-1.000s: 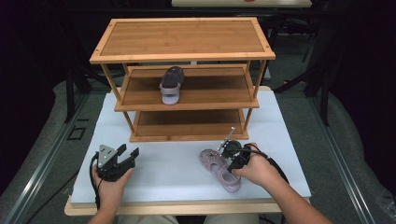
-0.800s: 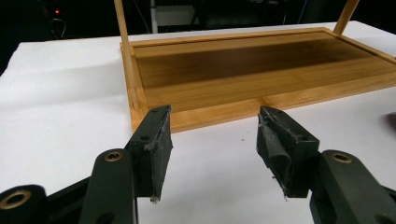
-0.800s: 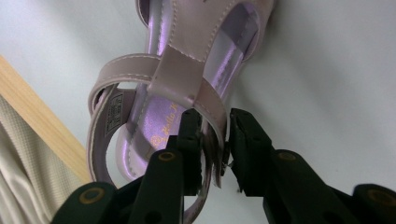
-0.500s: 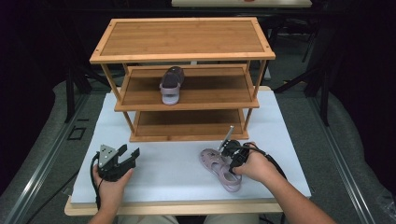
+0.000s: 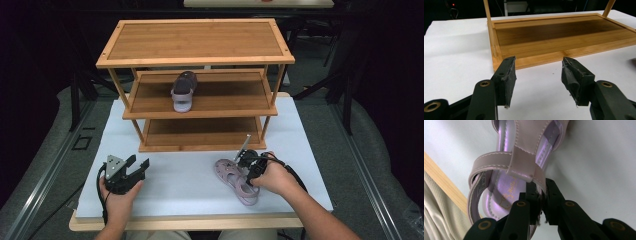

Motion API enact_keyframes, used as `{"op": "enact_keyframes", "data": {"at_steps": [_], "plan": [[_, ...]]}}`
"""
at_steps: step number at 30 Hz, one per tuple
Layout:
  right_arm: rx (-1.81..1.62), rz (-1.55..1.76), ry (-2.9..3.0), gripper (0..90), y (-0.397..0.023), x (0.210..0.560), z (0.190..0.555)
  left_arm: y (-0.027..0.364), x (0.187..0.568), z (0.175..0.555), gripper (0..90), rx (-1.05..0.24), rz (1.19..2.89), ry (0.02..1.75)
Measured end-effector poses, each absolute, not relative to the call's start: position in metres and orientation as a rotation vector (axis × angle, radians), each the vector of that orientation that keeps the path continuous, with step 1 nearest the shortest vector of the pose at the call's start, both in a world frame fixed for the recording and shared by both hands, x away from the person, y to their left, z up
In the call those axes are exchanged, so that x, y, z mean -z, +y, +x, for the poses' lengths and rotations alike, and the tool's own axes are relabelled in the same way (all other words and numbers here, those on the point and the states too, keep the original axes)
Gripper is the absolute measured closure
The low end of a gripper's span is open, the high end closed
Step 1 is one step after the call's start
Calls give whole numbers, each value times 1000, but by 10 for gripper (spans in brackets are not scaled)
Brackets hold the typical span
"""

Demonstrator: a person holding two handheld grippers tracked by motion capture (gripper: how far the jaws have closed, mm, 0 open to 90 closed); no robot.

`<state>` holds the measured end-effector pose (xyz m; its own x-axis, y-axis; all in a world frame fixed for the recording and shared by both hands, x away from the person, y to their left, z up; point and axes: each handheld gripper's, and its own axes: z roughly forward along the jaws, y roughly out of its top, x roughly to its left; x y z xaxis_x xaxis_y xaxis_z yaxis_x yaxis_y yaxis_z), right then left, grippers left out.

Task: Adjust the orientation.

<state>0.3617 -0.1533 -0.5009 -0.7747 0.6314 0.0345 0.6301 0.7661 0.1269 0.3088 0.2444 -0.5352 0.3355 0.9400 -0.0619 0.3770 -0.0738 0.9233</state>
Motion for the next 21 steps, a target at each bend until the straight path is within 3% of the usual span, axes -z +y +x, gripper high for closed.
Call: {"op": "enact_keyframes", "data": {"at_steps": [14, 21], "plan": [[-254, 1031, 2912, 833, -156, 498, 359, 246, 535, 309, 452, -734, 1634, 1211], [-460, 1012, 2908, 833, -167, 493, 351, 246, 535, 309, 452, -735, 1639, 1214]]}}
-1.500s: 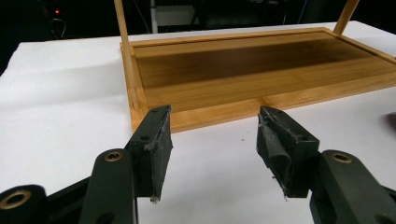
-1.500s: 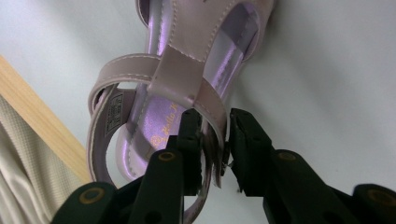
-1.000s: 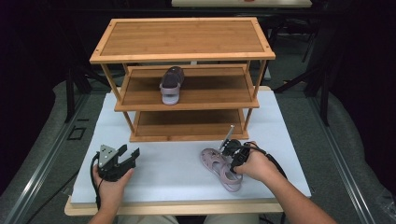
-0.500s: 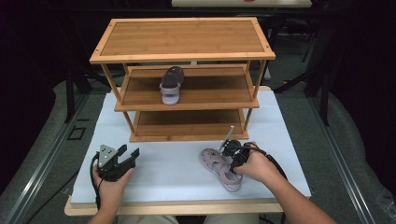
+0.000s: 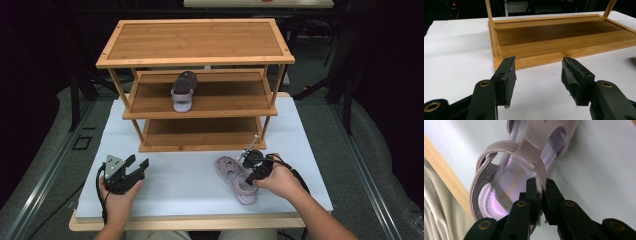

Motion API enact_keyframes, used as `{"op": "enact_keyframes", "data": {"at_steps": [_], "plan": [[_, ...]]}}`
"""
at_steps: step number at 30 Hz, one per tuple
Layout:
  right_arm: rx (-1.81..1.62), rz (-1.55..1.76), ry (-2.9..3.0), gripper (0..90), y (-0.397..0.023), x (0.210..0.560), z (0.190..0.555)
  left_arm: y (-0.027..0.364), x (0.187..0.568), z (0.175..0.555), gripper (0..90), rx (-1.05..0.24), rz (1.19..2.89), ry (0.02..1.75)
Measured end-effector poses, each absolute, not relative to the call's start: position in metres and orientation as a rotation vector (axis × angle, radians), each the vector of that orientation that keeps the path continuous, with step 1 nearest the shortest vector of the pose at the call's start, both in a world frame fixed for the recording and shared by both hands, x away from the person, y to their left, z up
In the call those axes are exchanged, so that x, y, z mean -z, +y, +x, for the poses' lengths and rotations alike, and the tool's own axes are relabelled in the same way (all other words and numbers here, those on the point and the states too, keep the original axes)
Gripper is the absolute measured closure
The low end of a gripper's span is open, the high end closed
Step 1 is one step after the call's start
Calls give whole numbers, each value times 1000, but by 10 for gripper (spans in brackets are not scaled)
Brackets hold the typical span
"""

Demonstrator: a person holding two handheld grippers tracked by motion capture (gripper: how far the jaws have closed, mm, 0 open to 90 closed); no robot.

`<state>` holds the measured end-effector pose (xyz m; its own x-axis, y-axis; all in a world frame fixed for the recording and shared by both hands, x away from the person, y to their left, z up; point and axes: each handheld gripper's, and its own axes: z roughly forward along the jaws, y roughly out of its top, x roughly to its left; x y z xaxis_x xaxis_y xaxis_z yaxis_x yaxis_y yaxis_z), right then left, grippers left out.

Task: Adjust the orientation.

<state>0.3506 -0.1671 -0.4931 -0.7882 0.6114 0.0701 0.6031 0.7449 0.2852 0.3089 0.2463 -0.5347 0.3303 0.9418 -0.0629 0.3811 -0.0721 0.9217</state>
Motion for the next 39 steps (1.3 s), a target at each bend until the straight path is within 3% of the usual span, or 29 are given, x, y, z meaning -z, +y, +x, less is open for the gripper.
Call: {"op": "enact_keyframes", "data": {"at_steps": [10, 25, 39], "plan": [[-904, 989, 2637, 834, -185, 485, 325, 245, 536, 310, 452, -726, 1633, 1209], [-1410, 975, 1744, 833, -192, 475, 264, 247, 538, 311, 452, -725, 1634, 1215], [-1531, 990, 1582, 833, -184, 459, 268, 247, 538, 311, 452, -729, 1633, 1220]]}}
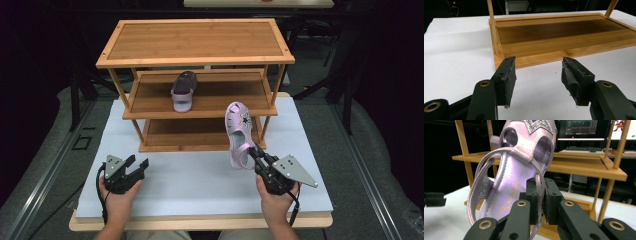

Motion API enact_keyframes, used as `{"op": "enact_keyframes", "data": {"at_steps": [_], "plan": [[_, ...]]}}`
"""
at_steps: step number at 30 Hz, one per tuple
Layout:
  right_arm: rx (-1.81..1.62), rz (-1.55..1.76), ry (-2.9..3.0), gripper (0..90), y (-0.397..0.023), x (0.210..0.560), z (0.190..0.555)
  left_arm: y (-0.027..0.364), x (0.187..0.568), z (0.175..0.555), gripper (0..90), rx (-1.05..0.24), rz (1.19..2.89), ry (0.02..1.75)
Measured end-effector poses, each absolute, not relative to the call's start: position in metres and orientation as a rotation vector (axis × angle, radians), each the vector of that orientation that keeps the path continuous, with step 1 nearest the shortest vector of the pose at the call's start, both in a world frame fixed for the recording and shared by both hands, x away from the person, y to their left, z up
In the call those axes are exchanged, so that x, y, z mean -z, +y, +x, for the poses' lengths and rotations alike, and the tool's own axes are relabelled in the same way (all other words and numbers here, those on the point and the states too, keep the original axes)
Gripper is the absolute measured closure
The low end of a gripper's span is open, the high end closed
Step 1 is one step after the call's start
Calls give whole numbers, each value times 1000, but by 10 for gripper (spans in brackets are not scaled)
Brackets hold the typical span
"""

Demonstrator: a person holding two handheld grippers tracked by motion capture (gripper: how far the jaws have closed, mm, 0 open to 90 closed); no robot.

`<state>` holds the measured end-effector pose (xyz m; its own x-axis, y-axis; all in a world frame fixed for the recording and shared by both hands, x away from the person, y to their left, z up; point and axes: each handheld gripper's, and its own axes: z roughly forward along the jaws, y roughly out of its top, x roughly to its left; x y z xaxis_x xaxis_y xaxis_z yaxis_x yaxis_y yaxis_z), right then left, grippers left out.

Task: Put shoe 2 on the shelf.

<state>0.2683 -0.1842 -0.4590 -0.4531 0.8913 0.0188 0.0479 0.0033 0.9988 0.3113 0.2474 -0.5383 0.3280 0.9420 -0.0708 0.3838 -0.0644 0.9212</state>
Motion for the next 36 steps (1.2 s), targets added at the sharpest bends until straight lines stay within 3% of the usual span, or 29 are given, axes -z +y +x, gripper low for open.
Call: {"op": "enact_keyframes", "data": {"at_steps": [36], "plan": [[-1476, 1044, 1549, 831, -139, 392, 387, 251, 540, 314, 452, -706, 1622, 1231]]}}
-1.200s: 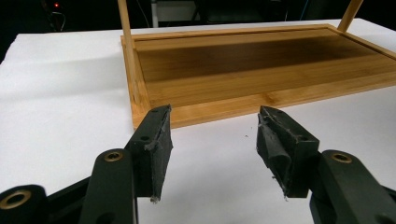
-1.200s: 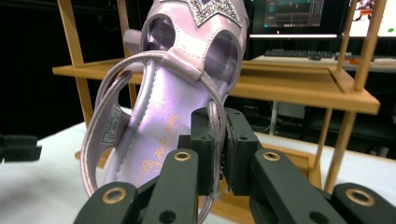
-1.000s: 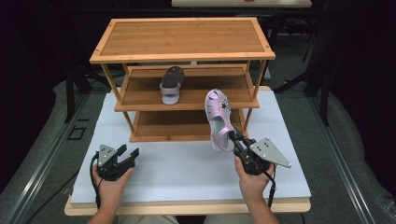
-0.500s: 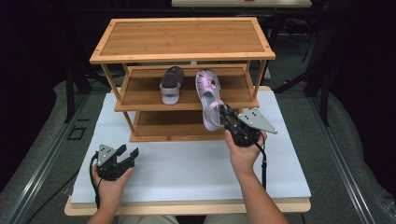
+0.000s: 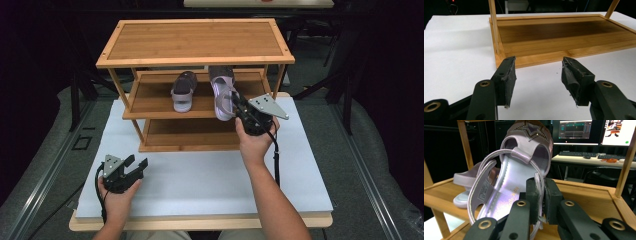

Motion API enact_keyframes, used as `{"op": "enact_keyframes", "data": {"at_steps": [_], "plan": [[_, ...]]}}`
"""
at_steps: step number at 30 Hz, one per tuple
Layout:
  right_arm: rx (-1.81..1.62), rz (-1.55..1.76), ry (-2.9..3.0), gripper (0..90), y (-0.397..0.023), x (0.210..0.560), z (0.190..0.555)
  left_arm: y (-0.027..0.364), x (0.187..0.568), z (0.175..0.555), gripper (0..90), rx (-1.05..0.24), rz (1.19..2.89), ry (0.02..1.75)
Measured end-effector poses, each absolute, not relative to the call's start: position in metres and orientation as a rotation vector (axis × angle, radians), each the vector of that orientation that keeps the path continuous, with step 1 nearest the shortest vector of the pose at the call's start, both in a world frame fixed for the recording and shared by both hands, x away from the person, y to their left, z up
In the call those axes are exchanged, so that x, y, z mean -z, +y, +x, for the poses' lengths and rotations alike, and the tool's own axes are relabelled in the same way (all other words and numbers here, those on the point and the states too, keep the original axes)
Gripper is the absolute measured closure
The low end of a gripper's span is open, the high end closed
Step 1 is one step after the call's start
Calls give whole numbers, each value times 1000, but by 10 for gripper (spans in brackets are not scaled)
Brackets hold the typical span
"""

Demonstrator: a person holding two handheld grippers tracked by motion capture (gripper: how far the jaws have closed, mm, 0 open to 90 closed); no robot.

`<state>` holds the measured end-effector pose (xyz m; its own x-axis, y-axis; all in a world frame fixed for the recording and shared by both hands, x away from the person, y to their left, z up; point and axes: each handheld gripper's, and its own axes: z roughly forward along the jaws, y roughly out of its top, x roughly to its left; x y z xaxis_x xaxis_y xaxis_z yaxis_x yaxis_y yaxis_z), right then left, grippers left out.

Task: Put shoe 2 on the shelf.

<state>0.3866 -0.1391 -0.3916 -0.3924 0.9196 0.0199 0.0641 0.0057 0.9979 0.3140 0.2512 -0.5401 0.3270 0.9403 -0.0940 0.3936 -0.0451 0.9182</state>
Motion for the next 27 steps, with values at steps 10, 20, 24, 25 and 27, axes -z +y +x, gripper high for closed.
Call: {"op": "enact_keyframes", "data": {"at_steps": [10, 20, 24, 25, 27], "plan": [[-1426, 1050, 1545, 830, -122, 393, 405, 252, 540, 314, 452, -707, 1617, 1232], [-1368, 1075, 1565, 829, -113, 392, 419, 254, 539, 313, 452, -706, 1620, 1231], [-1351, 1091, 1575, 829, -110, 395, 423, 254, 539, 314, 451, -705, 1619, 1233], [-1342, 1096, 1577, 829, -108, 396, 424, 254, 539, 314, 451, -704, 1620, 1233], [-1329, 1103, 1582, 829, -106, 398, 426, 253, 539, 314, 451, -706, 1617, 1232]]}}
